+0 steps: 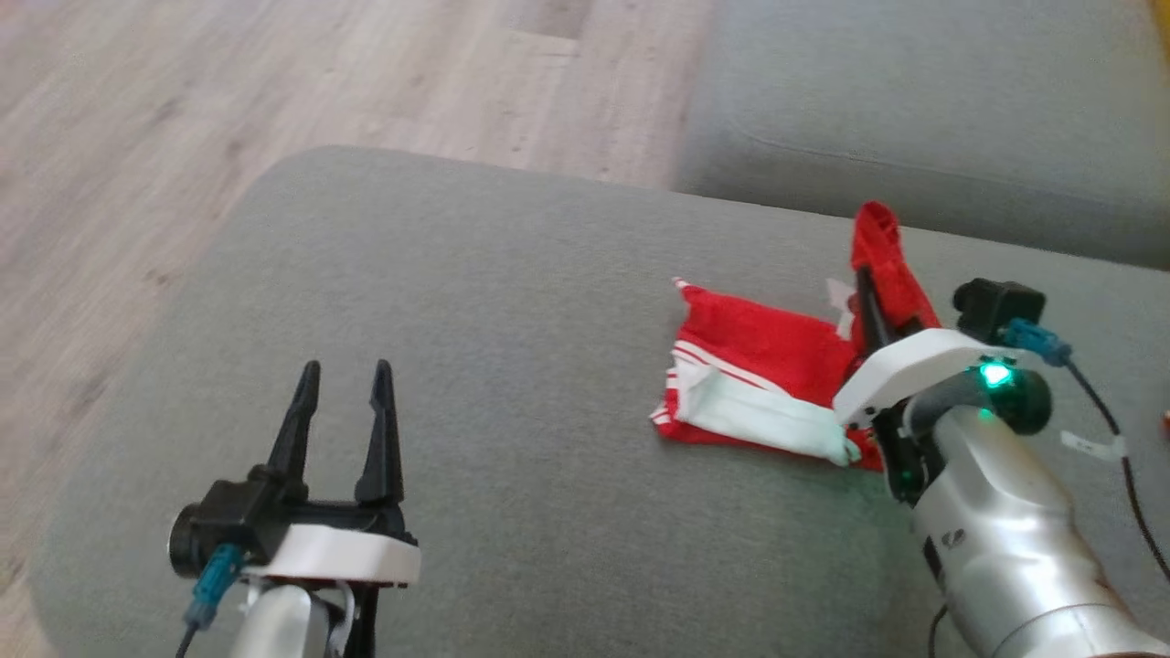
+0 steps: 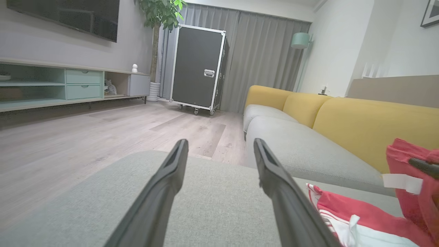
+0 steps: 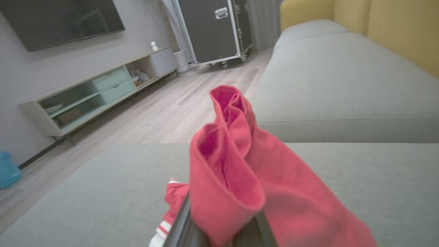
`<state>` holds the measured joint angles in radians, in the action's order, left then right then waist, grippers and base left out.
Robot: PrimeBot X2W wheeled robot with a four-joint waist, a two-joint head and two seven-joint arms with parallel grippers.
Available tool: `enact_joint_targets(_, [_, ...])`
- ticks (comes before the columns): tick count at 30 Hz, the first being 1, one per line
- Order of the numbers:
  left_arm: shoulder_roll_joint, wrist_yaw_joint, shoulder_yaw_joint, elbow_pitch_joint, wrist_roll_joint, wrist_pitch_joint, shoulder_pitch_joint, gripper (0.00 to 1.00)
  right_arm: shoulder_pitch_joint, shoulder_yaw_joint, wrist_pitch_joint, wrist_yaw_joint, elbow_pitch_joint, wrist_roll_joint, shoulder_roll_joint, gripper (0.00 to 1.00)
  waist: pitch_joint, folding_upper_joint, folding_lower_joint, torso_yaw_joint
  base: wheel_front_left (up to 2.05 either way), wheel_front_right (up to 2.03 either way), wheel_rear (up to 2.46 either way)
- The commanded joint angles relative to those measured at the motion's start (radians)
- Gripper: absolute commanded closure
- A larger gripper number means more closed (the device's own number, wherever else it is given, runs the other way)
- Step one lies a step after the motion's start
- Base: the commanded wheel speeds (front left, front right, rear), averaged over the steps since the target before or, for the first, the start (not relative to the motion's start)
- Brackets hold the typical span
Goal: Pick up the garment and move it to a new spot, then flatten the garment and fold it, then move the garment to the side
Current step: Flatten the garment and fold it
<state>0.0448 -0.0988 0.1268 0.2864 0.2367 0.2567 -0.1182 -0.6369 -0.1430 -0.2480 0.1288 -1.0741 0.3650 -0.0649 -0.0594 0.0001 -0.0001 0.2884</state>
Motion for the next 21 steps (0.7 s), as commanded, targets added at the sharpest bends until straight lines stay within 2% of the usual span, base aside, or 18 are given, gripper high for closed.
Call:
enact_joint_targets(1, [0.006,-0.006,-0.017,-0.027,-0.006,0.005,-0.062,0.0,-0.016,-0.069,-0.013,0.002,0.038,0.047,0.014,1.0,0.014,-0.0001,0.0001,0.055,0.0,0.0,0.0])
enact_joint_targets(4, [0.006,-0.009,0.0,-0.021,0.0,0.005,-0.081,0.0,-0.012,-0.146,-0.013,0.002,0.028,0.14,0.015,1.0,0.028,-0.0001,0.0001,0.105,0.0,0.0,0.0])
enact_joint_targets(10, [0.006,-0.008,0.015,-0.023,0.004,0.005,-0.095,0.0,-0.019,-0.2,-0.013,0.002,-0.008,0.202,0.015,1.0,0.058,-0.0001,0.0001,0.151,0.0,0.0,0.0])
enact_joint_targets(19, [0.006,0.003,0.029,-0.021,0.015,0.005,-0.105,0.0,0.007,-0.303,-0.014,0.002,-0.019,0.3,0.015,1.0,0.076,-0.0001,0.0001,0.181,0.0,0.0,0.0])
enact_joint_targets(20, [0.006,0.004,0.032,-0.019,0.016,0.005,-0.105,0.0,0.008,-0.31,-0.014,0.002,-0.023,0.312,0.015,0.76,0.078,-0.0001,0.0001,0.18,0.0,0.0,0.0])
enact_joint_targets(21, [0.006,0.005,0.034,-0.017,0.018,0.005,-0.106,0.0,0.007,-0.321,-0.014,0.002,-0.032,0.318,0.015,0.0,0.079,-0.0001,0.0001,0.179,0.0,0.0,0.0])
